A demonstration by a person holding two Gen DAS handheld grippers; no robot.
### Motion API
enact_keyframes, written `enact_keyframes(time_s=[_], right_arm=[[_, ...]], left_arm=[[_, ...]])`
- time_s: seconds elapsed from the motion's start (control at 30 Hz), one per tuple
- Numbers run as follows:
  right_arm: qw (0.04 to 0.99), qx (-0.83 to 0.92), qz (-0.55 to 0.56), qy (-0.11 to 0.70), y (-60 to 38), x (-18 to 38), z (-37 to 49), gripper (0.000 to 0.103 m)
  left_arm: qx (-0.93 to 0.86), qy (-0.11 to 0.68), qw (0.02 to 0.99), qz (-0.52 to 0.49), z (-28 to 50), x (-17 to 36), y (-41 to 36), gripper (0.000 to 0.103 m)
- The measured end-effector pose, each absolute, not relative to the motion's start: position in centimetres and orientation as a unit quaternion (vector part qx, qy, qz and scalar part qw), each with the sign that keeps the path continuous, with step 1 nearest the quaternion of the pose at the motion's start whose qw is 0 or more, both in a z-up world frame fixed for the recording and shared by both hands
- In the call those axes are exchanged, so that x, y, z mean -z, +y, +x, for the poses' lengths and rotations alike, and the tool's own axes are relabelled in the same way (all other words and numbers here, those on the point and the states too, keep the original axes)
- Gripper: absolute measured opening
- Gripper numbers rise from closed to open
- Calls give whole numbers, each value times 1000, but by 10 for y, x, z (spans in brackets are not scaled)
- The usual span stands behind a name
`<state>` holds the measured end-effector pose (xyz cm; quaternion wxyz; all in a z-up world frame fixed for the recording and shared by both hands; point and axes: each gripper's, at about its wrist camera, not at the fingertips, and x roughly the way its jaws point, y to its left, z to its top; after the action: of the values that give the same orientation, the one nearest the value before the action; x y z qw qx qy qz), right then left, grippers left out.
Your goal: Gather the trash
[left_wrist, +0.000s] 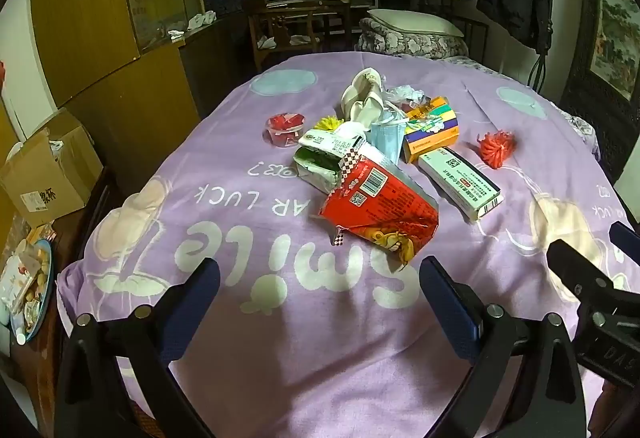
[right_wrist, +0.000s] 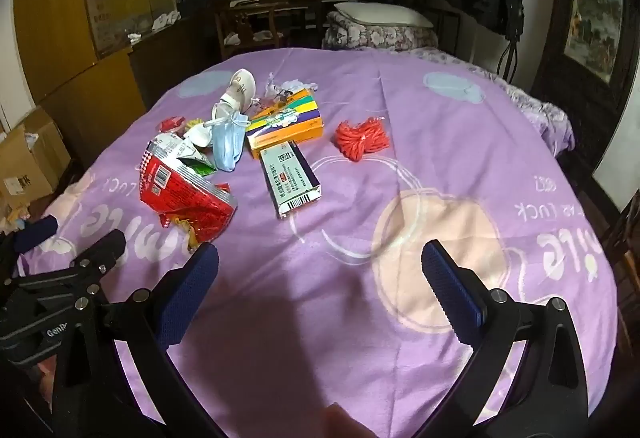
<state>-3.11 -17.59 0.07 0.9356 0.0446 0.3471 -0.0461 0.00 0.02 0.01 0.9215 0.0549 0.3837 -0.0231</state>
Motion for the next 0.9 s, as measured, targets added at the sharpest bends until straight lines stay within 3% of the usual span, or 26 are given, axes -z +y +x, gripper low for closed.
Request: enact_keyframes(time_s=[0.9], right_arm=[[935,58,44,348,-179,-2,-35,97]], left_arm=[[20,375,924,66,-3,-8,-7,97]])
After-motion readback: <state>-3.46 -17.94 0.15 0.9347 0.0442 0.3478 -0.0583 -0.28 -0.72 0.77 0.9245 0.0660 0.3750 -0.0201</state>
